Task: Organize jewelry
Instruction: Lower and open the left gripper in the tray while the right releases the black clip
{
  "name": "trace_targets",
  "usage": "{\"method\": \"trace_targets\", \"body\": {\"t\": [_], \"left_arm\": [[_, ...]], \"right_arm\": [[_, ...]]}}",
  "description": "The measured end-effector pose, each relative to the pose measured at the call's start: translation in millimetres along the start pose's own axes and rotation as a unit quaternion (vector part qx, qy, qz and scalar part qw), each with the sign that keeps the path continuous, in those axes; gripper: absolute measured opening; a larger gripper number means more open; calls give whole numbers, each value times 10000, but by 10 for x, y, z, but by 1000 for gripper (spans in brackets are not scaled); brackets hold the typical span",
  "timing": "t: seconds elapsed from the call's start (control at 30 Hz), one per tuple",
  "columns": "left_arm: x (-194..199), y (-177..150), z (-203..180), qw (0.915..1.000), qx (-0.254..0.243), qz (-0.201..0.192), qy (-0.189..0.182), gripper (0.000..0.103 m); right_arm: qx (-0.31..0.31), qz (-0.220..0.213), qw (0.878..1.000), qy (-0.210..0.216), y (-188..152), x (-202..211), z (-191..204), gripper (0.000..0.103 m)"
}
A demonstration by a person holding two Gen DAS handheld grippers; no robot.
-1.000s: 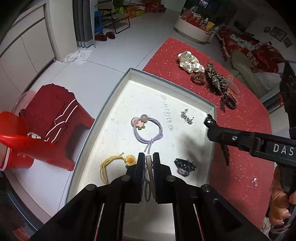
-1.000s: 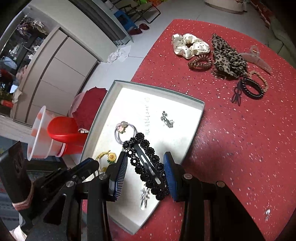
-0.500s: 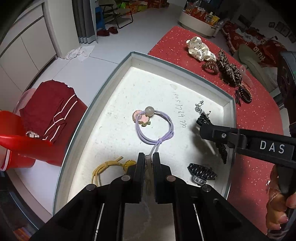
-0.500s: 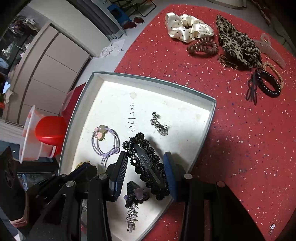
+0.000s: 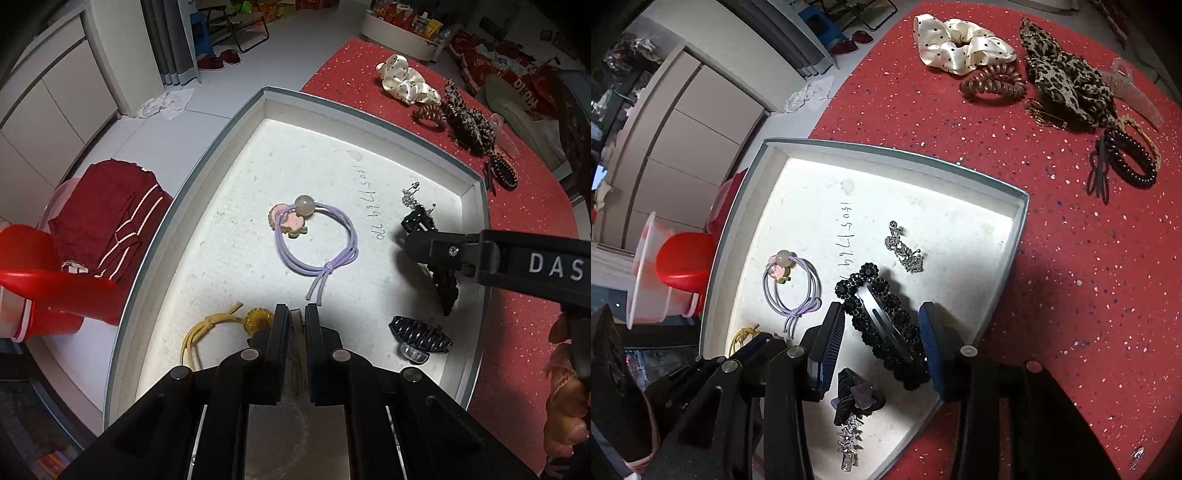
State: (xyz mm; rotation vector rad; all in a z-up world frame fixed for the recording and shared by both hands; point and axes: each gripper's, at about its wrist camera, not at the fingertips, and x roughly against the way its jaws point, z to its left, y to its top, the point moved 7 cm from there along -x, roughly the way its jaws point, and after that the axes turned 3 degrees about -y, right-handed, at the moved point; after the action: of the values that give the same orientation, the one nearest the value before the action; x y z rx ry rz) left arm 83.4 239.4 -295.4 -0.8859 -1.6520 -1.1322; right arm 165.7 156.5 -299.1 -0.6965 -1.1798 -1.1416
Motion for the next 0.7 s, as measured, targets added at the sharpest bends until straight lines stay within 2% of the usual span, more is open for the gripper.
{"method": "trace_targets", "body": {"t": [0.2,0.4,0.6,0.63,0.67,0.7], "left_arm": [[14,-6,11,10000,-5,53,61,10],[71,-3,33,9999,7,59,150,10],[178,-6,40,9998,27,0,188,10],[195,-11,42,9998,36,2,187,14],[201,-16,44,9998,44,6,188,54],[230,-24,49,9998,72,3,203,83]], "right_arm": [[-28,13,9999,118,-2,53,-5,46],[-69,-143,9996,253,-14,247,9,56],[-238,-262,9990,290,-62,440,-53,58],[-269,-276,9989,275,-77,469,-73,58],[-296,-284,9988,262,-100,498,-95,58],[-338,-295,9987,250,-134,537,-125,59]]}}
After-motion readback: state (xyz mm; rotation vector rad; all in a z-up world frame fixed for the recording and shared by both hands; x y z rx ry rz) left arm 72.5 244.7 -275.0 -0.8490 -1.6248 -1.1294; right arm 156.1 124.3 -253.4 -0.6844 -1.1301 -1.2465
